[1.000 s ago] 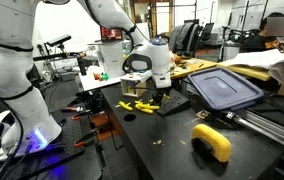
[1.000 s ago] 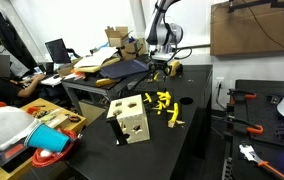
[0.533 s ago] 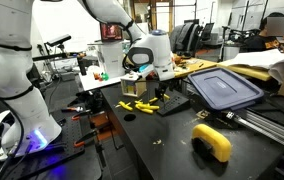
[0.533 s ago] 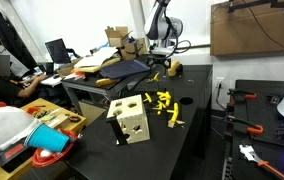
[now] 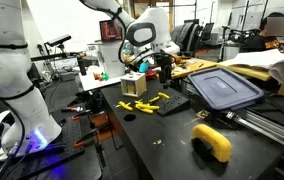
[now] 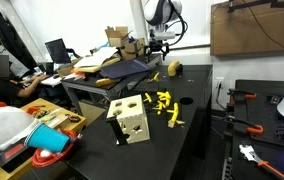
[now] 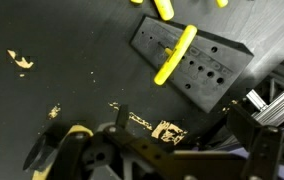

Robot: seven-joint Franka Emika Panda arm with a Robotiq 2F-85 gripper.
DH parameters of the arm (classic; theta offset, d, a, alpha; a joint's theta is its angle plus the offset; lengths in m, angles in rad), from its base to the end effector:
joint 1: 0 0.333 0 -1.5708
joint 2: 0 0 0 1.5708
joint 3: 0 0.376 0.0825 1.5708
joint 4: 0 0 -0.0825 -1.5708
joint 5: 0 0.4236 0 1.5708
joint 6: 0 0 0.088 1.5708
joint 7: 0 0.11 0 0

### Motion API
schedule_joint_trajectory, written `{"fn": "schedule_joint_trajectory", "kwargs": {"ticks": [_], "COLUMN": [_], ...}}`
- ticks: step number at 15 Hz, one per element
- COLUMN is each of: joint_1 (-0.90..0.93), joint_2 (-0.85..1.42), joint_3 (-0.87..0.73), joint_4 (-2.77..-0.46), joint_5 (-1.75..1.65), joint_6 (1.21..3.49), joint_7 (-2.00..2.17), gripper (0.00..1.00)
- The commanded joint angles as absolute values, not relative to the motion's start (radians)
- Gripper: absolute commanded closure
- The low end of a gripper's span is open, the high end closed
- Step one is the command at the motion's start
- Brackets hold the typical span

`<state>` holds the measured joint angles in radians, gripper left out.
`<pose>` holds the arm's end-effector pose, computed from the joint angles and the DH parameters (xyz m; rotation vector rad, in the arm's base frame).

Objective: Remove the hammer from the box and put it on the hammer holder first position

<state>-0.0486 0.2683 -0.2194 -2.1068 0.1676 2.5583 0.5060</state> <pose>0.6169 -0.1663 0.3375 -2.7585 1.3189 -0.2839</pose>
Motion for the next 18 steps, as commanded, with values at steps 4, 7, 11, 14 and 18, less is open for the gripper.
{"fn": "schedule_joint_trajectory", "kwargs": {"ticks": [4, 7, 11, 14, 18], "joint_1": [-0.051, -0.043, -0.040, -0.040, -0.040], "joint_2": [0.142, 0.106, 0.058, 0.016, -0.030], "joint_3": [-0.111, -0.081, -0.062, -0.058, -0.054], "joint_4": [-2.056, -2.035, -2.019, -2.015, -2.015], "joint_5": [0.157, 0.125, 0.057, 0.028, 0.001], "joint_6": [2.300, 2.185, 2.100, 2.058, 2.042], "joint_7": [0.267, 0.191, 0.160, 0.160, 0.157], "gripper": [0.00, 0.00, 0.00, 0.00, 0.00]}}
